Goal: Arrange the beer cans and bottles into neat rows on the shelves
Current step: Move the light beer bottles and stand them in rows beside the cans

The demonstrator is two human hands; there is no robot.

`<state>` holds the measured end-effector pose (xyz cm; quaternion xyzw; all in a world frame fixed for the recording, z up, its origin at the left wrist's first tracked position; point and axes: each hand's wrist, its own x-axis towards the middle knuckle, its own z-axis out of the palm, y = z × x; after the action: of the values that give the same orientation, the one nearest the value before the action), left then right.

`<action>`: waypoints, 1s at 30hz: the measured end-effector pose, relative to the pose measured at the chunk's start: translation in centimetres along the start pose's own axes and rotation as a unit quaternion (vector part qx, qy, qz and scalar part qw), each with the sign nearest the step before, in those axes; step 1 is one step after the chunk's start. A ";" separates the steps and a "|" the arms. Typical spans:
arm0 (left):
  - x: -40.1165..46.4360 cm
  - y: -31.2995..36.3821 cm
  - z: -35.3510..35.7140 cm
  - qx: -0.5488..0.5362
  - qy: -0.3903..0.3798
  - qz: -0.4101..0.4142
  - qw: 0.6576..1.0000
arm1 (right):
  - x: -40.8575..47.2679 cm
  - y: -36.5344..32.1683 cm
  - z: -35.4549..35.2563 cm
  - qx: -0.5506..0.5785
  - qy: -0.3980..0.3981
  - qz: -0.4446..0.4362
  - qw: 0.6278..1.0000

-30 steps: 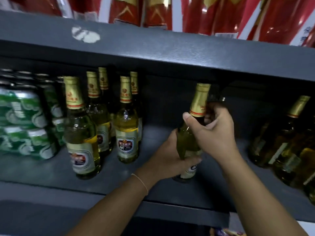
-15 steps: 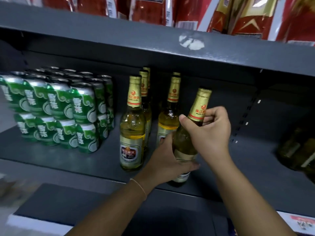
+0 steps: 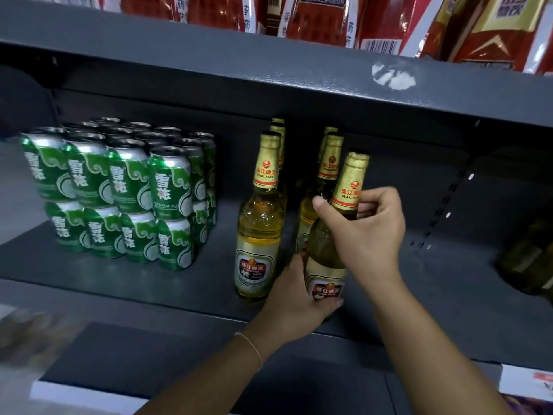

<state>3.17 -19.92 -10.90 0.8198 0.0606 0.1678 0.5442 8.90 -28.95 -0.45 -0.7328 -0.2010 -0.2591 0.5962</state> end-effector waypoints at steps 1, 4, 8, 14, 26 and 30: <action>0.0 -0.1 0.0 0.003 0.005 -0.001 1.000 | 0.1 0.0 -0.1 -0.003 -0.018 0.002 1.000; 0.1 -0.3 -0.2 0.014 0.010 -0.002 1.000 | 0.4 0.6 -1.4 0.050 -0.092 0.012 0.994; -0.2 -0.6 -0.3 0.008 0.015 0.012 1.000 | -1.0 4.2 -3.7 0.144 -0.203 0.043 0.967; -0.7 -1.9 0.0 0.069 0.029 0.043 0.996 | -4.7 9.1 -3.9 0.168 -0.286 0.128 0.935; -0.2 -2.6 0.4 0.078 0.047 0.049 0.995 | -5.1 10.2 -2.0 0.168 -0.267 0.127 0.940; 0.1 -2.9 0.4 0.081 0.046 0.043 0.995 | -5.2 10.6 -1.6 0.161 -0.257 0.123 0.945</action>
<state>3.63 -19.12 -13.68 0.8546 0.0637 0.2231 0.4647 10.98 -32.61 -11.58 -0.6874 -0.2953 0.0495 0.6617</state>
